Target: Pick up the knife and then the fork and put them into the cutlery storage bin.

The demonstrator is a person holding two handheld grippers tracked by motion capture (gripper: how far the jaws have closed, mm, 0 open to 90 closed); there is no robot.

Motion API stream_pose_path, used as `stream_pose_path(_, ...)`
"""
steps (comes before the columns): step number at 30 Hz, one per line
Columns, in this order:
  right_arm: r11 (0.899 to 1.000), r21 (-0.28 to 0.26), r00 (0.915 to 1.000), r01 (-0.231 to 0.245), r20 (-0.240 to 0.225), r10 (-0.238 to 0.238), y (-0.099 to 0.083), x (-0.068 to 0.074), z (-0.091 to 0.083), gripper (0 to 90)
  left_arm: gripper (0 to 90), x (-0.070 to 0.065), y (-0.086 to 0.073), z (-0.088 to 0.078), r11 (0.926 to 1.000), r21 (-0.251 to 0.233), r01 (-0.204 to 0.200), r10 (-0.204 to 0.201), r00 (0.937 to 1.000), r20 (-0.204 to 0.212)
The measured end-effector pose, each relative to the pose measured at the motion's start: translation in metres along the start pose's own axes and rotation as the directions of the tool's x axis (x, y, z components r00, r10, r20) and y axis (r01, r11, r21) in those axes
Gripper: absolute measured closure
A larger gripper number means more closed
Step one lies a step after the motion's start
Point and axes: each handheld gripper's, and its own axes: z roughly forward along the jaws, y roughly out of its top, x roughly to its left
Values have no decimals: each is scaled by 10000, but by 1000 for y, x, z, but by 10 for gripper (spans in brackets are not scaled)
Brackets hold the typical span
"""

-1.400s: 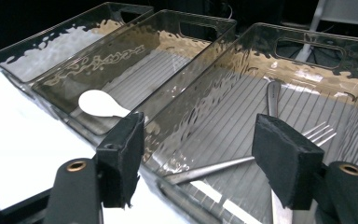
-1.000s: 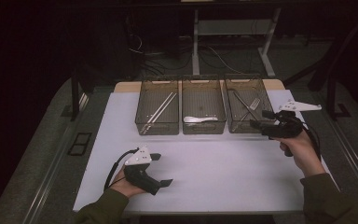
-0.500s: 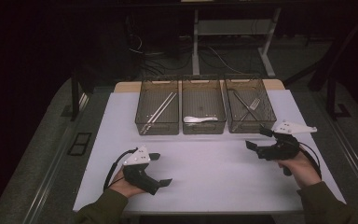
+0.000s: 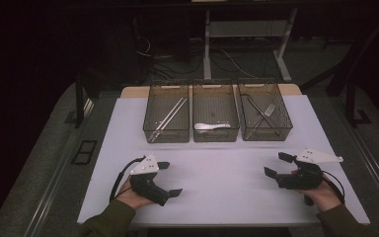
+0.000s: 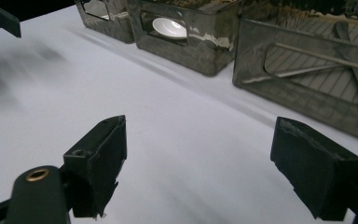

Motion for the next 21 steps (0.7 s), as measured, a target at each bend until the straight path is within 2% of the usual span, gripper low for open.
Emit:
stream_pose_path(6, 9998, 190, 10000, -89, -9, 89, -12, 4, -2, 183, 0, 0, 0, 0, 10000, -9, 12, -12, 10000, 1)
stream_pose_path(16, 9984, 509, 9997, 234, -121, -228, -15, 12, 9, 146, 0, 0, 0, 0, 10000, 15, -4, 4, 10000, 3)
stream_pose_path(21, 9988, 459, 9998, 170, -70, -167, -14, 11, 8, 145, 0, 0, 0, 0, 10000, 27, -19, 19, 10000, 5)
